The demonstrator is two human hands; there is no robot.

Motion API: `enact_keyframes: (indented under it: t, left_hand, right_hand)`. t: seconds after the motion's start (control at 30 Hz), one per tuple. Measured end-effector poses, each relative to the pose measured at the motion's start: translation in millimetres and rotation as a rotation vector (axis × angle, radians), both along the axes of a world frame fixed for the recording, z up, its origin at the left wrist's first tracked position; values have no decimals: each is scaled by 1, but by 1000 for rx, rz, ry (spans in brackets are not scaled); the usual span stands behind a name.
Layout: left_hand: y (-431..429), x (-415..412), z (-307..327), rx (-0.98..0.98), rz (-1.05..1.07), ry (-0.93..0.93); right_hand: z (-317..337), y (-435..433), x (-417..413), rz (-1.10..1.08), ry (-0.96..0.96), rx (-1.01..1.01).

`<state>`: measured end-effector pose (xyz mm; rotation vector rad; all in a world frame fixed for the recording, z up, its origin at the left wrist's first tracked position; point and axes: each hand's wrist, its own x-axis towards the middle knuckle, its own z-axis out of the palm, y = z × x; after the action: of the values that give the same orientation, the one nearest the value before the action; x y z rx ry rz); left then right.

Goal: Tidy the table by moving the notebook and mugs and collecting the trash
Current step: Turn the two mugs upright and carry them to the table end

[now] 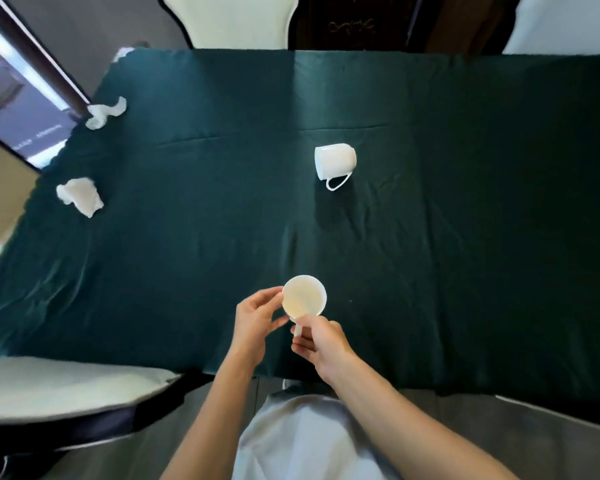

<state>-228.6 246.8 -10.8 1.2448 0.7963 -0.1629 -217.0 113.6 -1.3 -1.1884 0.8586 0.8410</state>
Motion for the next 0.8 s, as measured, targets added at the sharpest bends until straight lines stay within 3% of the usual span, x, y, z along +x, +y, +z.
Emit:
enact_keyframes:
  t: [0.17,0.37,0.6,0.8]
  left_hand:
    - [11,-3,-8,-50,-33,-13]
    - [15,20,-8,64,-61,64]
    - [23,81,-10,128,-51,87]
    - [26,166,-13,292,-286,110]
  right_hand:
    - [2,6,-9,-46,0,15]
    - [11,-11,2,1,26,75]
    - [-2,-52,89,200,-164,-326]
    - [-5,-43,204,424,-451,-658]
